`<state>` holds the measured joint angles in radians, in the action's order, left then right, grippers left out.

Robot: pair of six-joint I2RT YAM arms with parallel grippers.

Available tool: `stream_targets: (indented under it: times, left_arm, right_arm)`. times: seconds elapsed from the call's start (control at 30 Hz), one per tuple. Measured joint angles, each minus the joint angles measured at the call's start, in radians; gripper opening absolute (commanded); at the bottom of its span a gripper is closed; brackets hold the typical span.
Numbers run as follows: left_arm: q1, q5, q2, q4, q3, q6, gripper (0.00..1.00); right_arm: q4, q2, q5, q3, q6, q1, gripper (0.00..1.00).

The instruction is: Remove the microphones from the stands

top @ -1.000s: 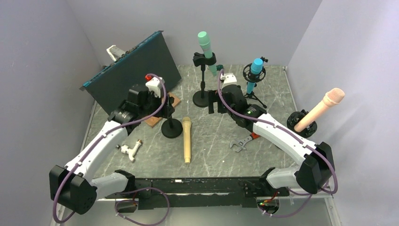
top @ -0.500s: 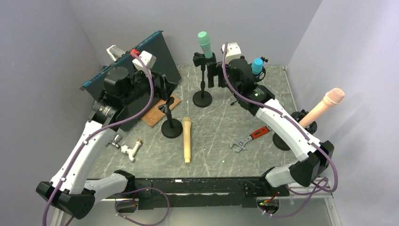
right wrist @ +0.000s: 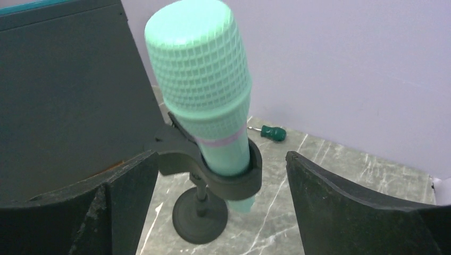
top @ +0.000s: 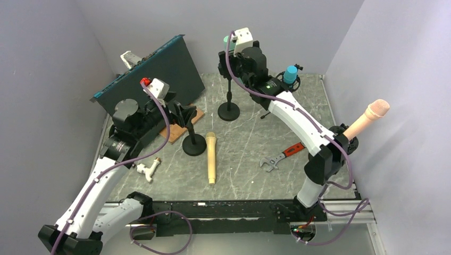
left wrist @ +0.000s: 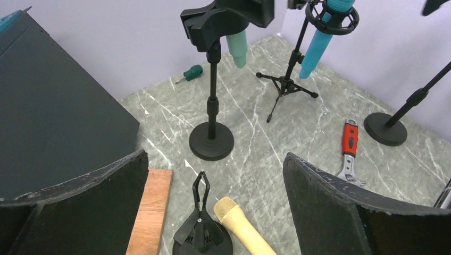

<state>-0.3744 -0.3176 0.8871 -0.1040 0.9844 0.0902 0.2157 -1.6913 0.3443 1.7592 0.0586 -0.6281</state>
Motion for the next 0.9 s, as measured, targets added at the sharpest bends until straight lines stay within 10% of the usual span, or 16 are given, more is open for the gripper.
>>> stream_targets:
  times: [0.33,0.9]
  left_arm:
    - [0.000,-0.030,0.002,0.035,0.000,0.004,0.99]
    - [0.000,-0.082,0.010,0.041,0.000,0.019,0.99]
  right_arm:
    - [-0.047,-0.123,0.063,0.093,0.048,0.000,0.75]
    - [-0.158,-0.129,0.066,0.070,0.108,0.000,0.15]
